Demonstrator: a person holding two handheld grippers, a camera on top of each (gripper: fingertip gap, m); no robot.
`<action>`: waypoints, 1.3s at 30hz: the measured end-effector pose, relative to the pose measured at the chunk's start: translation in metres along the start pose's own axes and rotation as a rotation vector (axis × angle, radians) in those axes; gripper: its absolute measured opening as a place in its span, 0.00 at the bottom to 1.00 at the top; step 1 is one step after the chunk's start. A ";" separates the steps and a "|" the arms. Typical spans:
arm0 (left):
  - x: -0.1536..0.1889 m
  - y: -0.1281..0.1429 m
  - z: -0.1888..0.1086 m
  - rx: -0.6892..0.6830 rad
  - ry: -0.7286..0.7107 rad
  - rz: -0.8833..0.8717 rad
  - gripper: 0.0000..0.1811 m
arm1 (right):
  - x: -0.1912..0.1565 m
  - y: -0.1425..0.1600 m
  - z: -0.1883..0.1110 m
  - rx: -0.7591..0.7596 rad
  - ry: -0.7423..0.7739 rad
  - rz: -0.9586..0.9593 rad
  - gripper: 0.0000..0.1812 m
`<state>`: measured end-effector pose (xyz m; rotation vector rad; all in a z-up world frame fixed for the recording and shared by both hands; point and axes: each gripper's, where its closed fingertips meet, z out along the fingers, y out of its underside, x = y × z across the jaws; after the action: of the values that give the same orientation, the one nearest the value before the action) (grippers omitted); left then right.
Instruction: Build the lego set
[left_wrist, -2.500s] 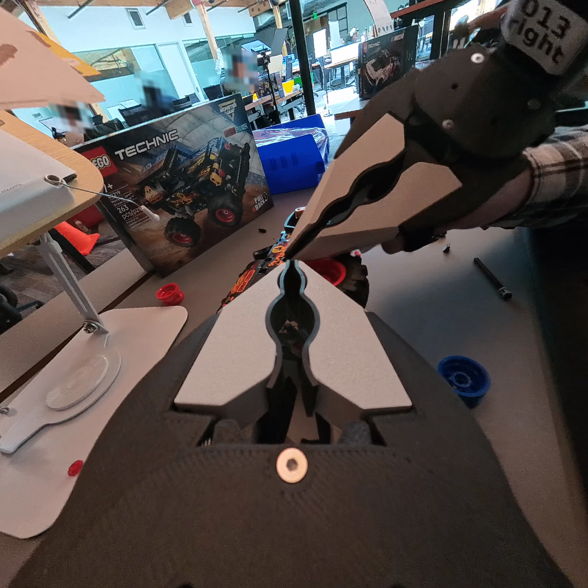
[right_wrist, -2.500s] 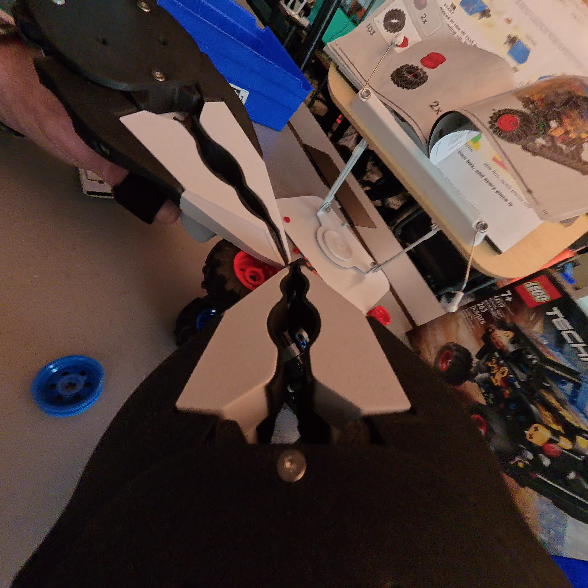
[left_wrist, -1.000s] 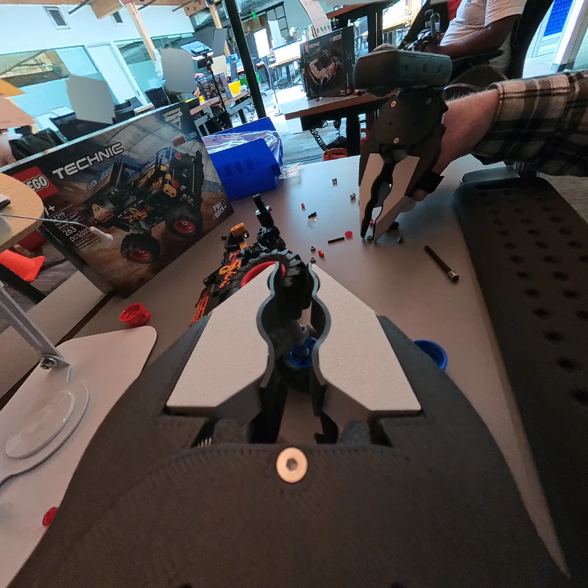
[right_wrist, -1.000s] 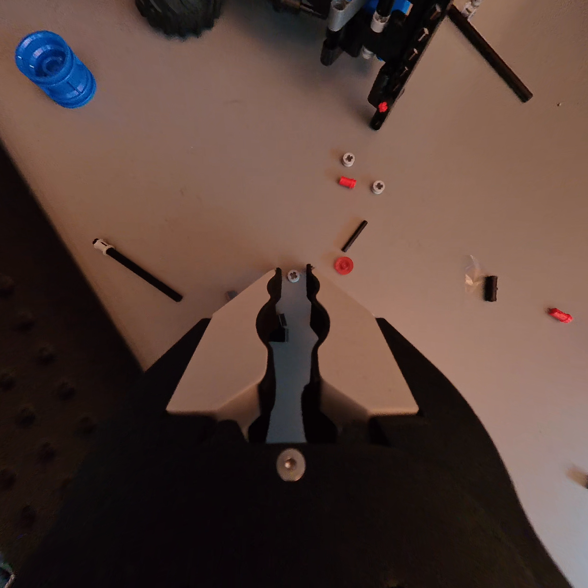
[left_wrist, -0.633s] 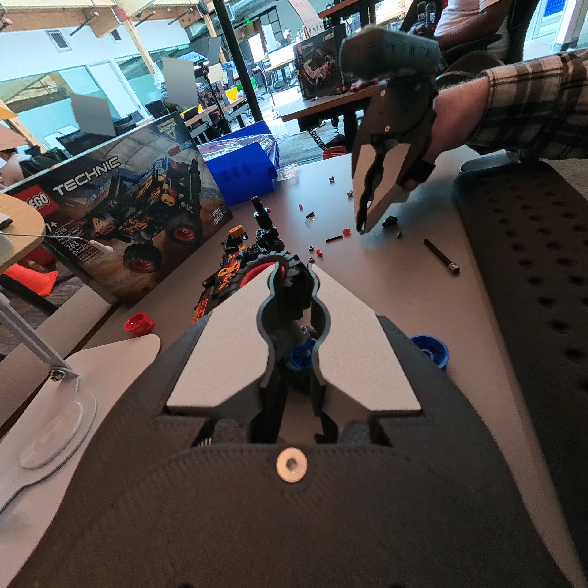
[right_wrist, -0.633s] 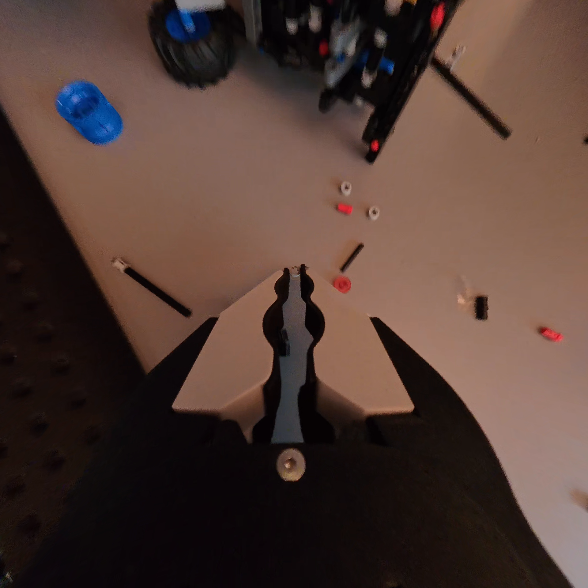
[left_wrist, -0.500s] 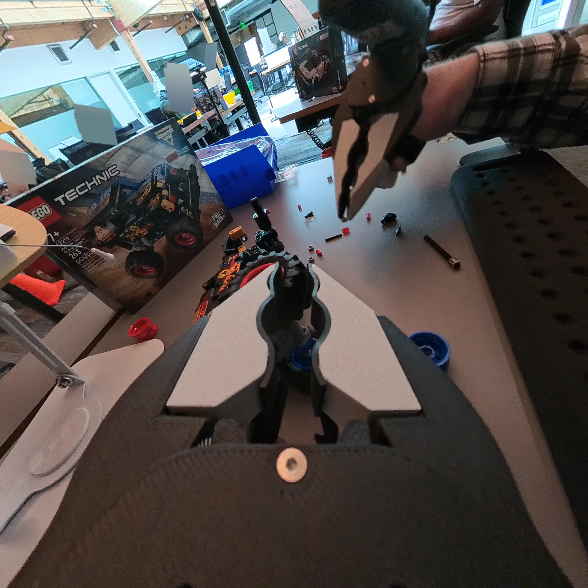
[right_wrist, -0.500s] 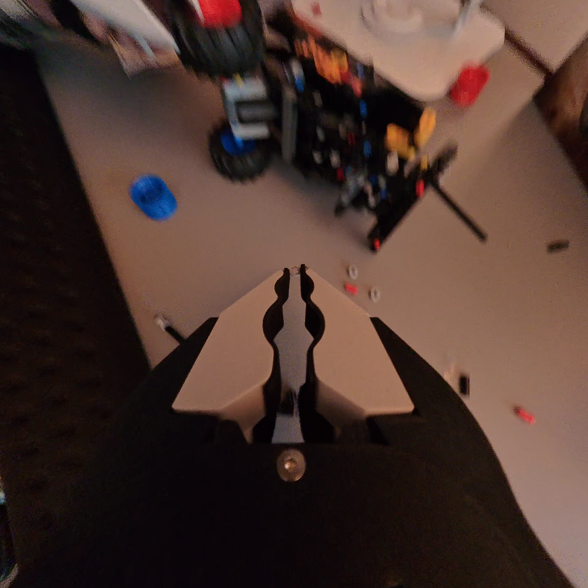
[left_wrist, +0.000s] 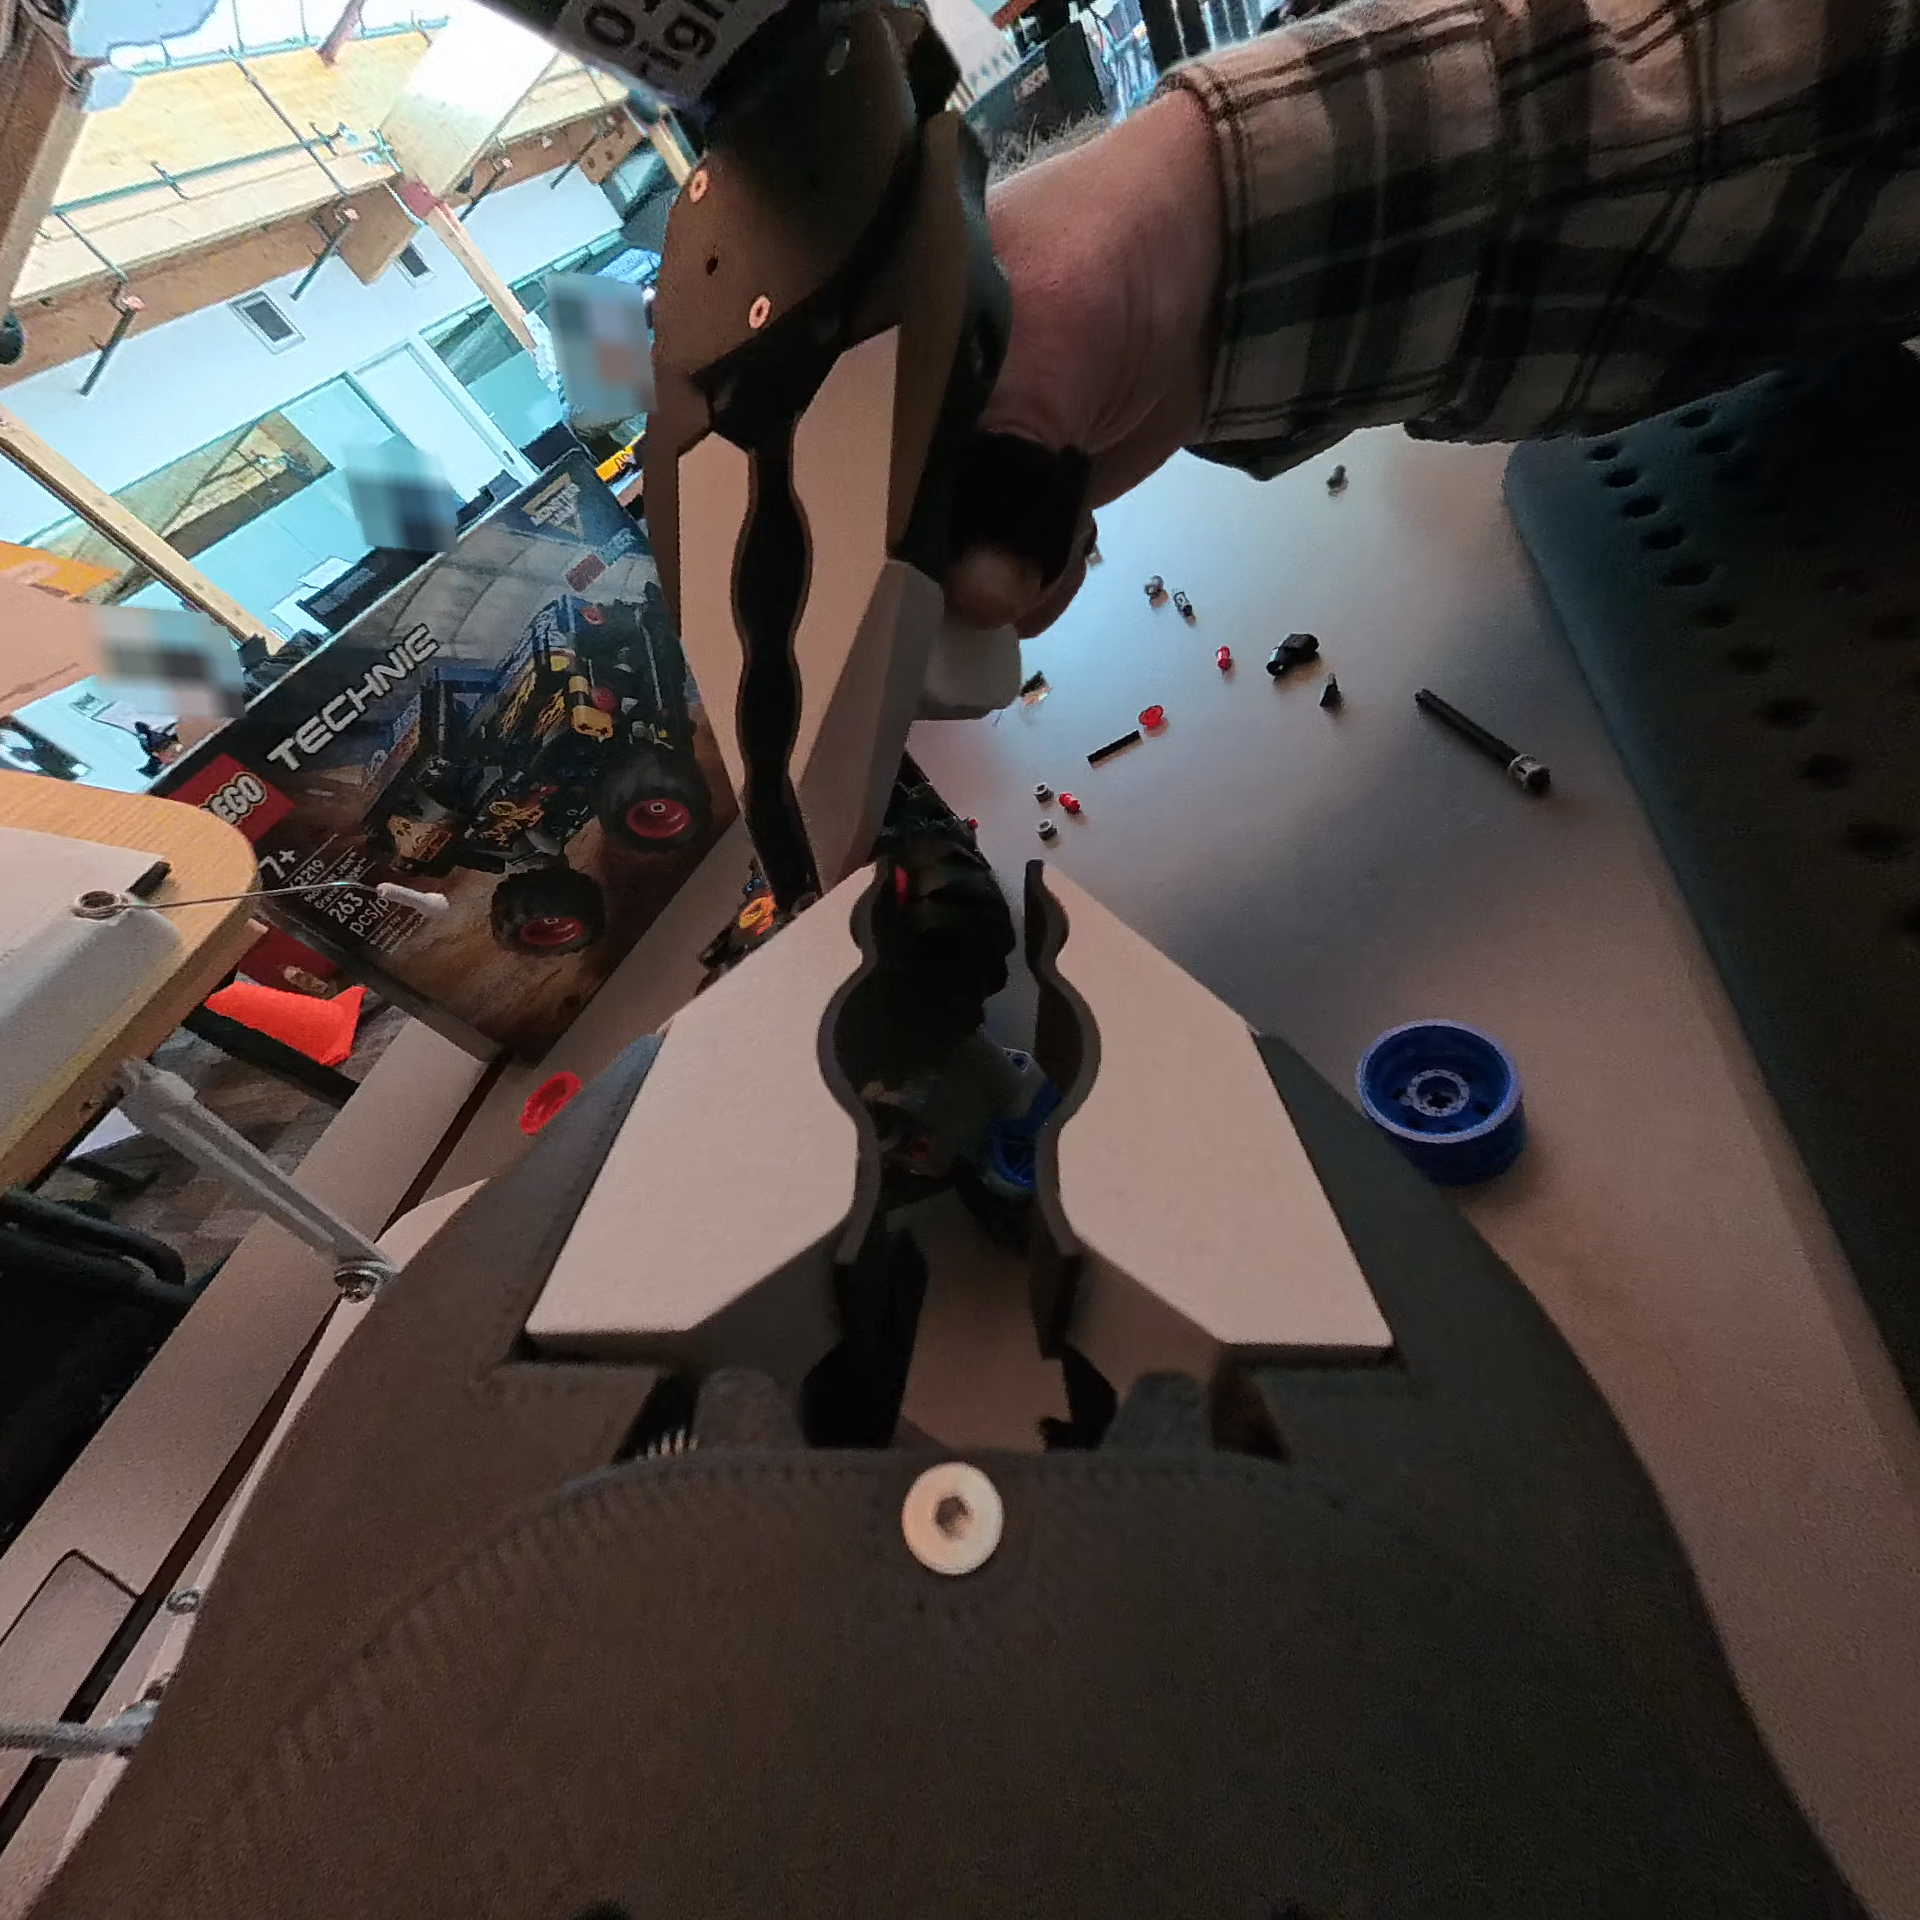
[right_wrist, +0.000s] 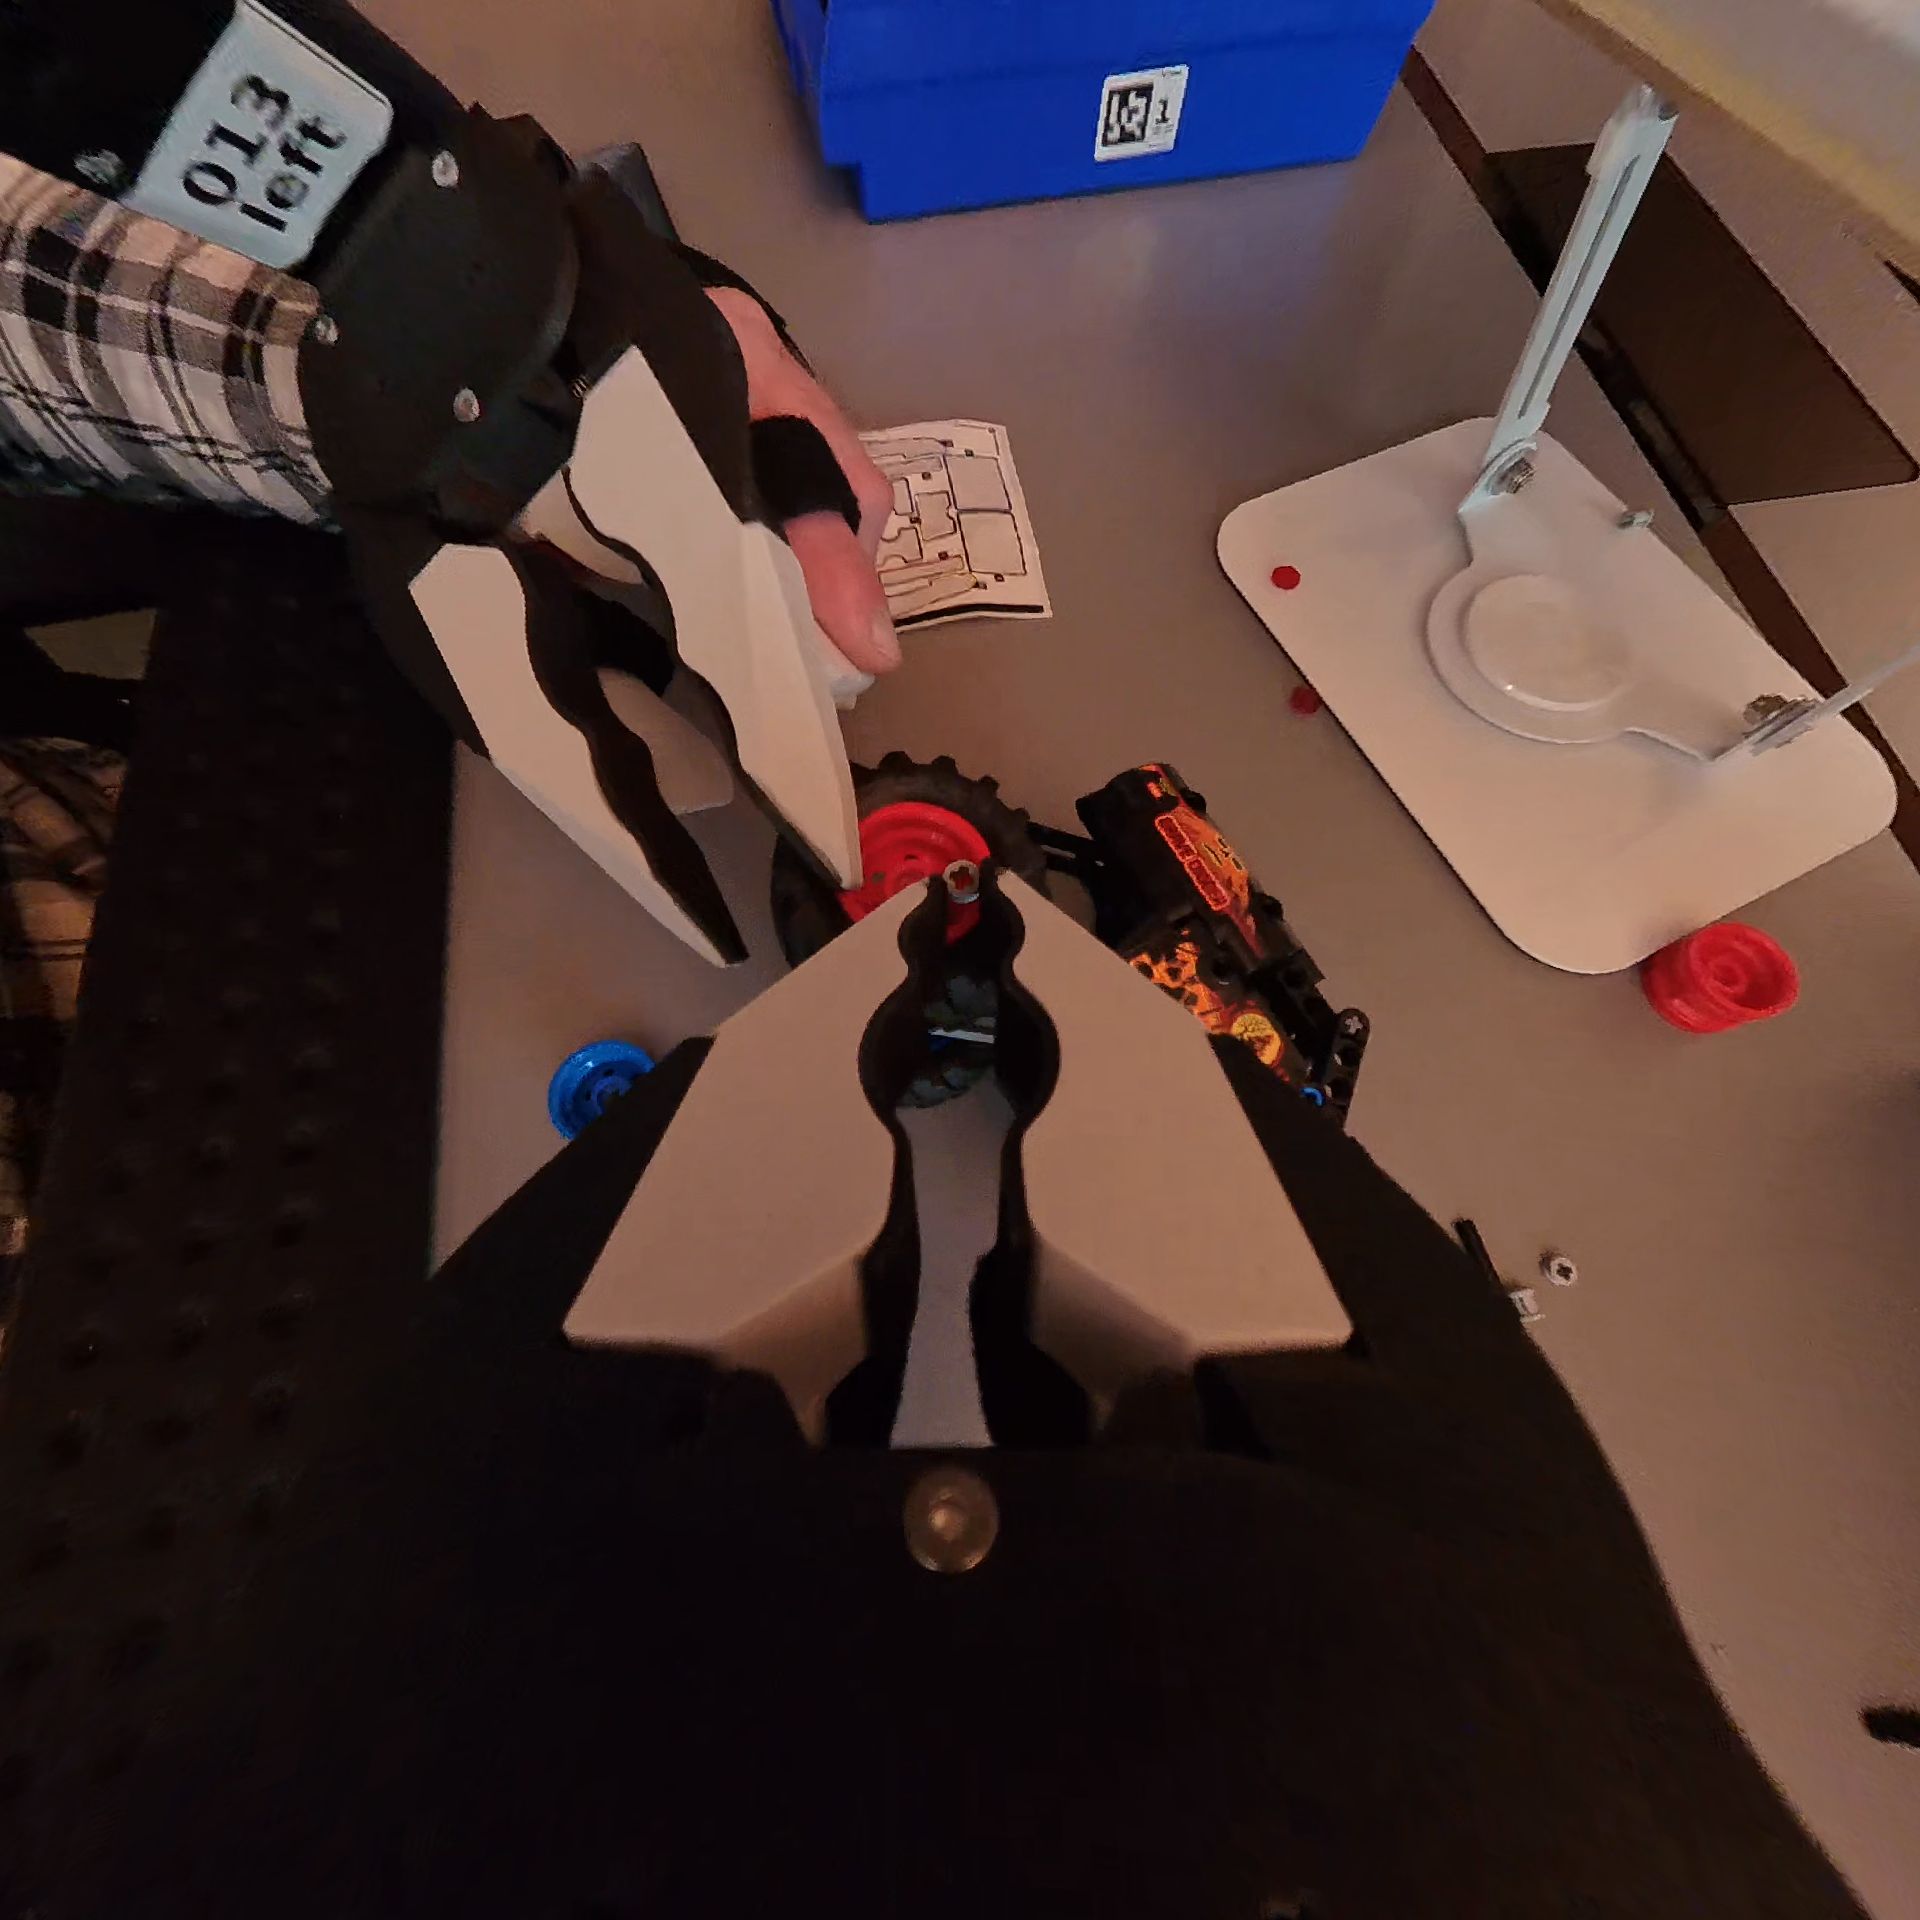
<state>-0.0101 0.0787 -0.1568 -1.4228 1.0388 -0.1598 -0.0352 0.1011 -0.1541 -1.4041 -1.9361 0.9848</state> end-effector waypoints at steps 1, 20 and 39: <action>-0.003 -0.001 -0.002 0.009 -0.013 -0.003 0.15 | 0.001 0.001 0.000 -0.010 0.004 -0.004 0.02; -0.012 0.020 0.014 -0.058 0.028 -0.314 0.33 | -0.011 0.005 0.001 -0.220 -0.072 -0.052 0.03; -0.010 0.021 0.014 -0.056 0.036 -0.291 0.33 | -0.013 0.003 -0.002 -0.267 -0.102 -0.084 0.06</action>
<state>-0.0167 0.1002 -0.1721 -1.6232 0.8664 -0.3718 -0.0282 0.0897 -0.1553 -1.4239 -2.2507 0.7950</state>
